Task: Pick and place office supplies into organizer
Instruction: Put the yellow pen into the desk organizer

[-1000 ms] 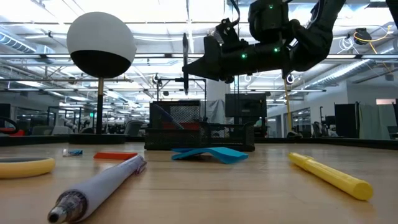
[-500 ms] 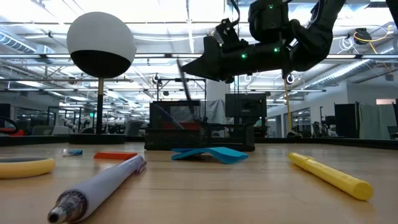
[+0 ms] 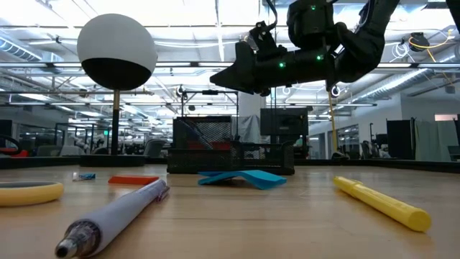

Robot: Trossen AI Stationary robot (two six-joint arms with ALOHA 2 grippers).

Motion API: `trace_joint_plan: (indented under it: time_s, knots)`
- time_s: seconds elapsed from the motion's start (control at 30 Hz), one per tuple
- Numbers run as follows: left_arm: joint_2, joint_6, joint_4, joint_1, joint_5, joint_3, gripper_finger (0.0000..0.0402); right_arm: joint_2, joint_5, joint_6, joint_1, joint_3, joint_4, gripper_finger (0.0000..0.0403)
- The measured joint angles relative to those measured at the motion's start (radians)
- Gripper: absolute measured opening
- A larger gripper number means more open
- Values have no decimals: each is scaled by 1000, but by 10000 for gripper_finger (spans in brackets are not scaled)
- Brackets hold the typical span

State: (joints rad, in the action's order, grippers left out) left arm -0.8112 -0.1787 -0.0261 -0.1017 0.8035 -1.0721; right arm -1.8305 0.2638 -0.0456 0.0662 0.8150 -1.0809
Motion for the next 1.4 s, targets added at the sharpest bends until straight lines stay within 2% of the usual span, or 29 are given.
trace_joint_plan:
  time_s: [0.3,0.63,0.77,1.07,1.2,1.4]
  knots:
    - [0,0,0,0,0,0,200,10,-4,-9,-13,0,18,99]
    - [0,0,0,0,0,0,200,151,-7,-74,-57,1,269,98]
    - [0,0,0,0,0,0,200,227,-13,-88,-81,1,404,95]
    - [0,0,0,0,0,0,200,362,-257,-202,-130,1,751,93]
    - [0,0,0,0,0,0,200,401,-269,-262,-162,17,926,93]
    - [0,0,0,0,0,0,200,414,-265,-333,-196,123,1232,93]
